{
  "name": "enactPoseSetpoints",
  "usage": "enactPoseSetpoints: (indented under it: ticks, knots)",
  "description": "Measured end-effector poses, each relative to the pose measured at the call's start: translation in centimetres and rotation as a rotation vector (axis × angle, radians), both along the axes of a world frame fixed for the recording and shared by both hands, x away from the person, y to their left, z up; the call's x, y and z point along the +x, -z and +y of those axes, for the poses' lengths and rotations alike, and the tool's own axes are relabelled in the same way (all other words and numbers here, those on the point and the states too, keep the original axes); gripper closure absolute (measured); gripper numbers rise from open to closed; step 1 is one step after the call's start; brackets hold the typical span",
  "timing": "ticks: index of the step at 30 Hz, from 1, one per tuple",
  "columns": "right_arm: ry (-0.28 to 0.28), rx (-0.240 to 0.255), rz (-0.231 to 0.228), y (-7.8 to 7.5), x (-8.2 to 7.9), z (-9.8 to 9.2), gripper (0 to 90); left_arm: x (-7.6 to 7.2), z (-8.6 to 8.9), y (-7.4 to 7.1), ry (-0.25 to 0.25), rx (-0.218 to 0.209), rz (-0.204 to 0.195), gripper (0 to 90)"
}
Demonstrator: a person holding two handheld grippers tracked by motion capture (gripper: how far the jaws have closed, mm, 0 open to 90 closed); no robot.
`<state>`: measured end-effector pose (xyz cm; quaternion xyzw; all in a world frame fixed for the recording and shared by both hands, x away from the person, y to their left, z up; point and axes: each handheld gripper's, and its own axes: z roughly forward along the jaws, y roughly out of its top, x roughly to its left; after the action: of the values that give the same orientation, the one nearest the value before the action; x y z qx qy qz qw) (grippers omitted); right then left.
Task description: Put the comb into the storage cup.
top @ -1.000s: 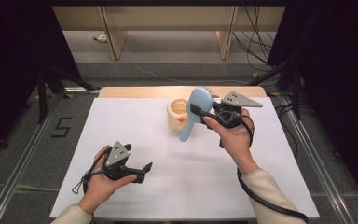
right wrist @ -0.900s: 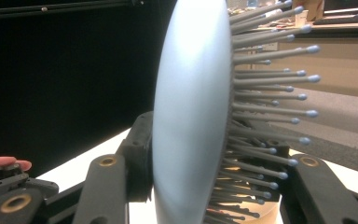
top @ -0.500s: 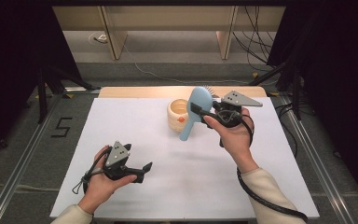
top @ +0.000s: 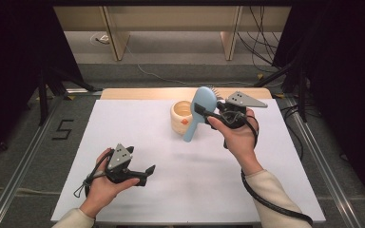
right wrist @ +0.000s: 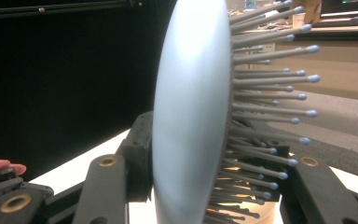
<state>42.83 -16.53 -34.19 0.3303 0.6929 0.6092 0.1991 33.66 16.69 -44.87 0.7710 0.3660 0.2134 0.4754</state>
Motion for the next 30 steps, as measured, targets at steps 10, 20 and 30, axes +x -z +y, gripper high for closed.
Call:
enactPoseSetpoints:
  ticks: [10, 20, 30]
  knots:
    - [0.005, 0.001, -0.007, -0.12, 0.07, 0.03, 51.9, -0.03, -0.03, -0.03, -0.001, 0.001, -0.001, 0.0]
    - [0.004, 0.004, -0.009, -0.35, 0.31, 0.26, 52.0, -0.04, -0.06, -0.03, -0.002, -0.001, 0.0, 0.1]
    - [0.007, 0.003, -0.009, -0.47, 0.48, 0.4, 52.0, -0.06, -0.14, -0.09, -0.003, -0.005, -0.002, 0.1]
